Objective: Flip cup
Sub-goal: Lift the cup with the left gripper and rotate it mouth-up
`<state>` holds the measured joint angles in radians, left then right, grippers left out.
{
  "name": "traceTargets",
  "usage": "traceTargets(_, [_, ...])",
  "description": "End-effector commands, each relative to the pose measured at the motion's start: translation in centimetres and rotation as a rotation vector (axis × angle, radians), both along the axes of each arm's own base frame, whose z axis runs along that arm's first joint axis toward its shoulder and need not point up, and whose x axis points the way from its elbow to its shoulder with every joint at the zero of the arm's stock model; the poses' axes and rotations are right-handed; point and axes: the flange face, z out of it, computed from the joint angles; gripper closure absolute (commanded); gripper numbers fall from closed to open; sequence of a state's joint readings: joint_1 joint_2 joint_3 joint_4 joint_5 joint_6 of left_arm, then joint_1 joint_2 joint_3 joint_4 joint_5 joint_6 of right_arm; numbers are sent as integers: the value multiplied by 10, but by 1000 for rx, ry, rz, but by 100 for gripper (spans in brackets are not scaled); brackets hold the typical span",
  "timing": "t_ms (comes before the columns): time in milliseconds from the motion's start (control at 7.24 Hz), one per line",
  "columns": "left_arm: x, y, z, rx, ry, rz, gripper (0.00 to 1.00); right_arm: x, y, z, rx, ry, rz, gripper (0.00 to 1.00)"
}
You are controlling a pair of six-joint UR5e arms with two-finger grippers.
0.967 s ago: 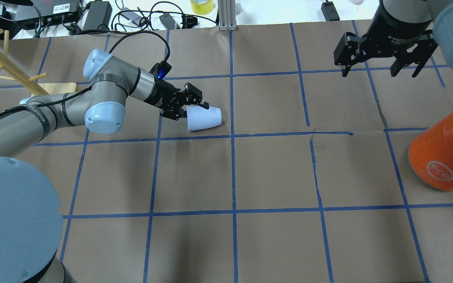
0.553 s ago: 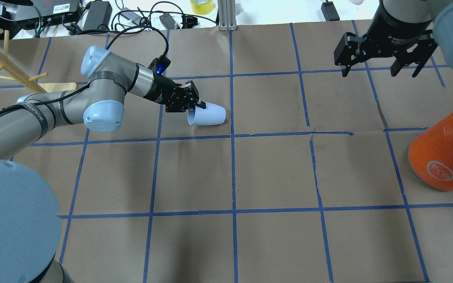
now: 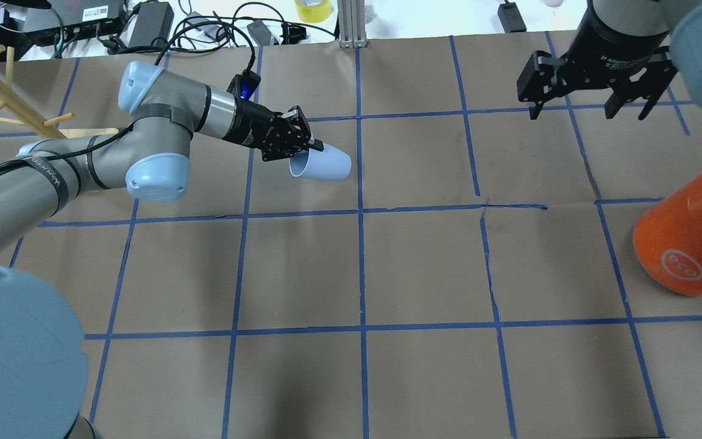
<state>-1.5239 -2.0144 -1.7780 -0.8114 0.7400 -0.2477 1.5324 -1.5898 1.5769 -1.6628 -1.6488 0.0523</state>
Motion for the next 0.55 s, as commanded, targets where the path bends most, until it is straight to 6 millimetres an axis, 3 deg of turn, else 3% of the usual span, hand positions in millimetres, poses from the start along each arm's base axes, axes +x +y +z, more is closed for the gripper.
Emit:
traceTargets(0, [10, -7, 33, -39, -194, 59, 100, 0, 0, 0, 1, -1, 2, 0])
traceTargets(138, [16, -3, 31, -40, -352, 27, 100, 0, 0, 0, 1, -1, 3, 0])
traceTargets(415, [39, -10, 50, -97, -686, -123, 100, 0, 0, 0, 2, 0, 3, 0])
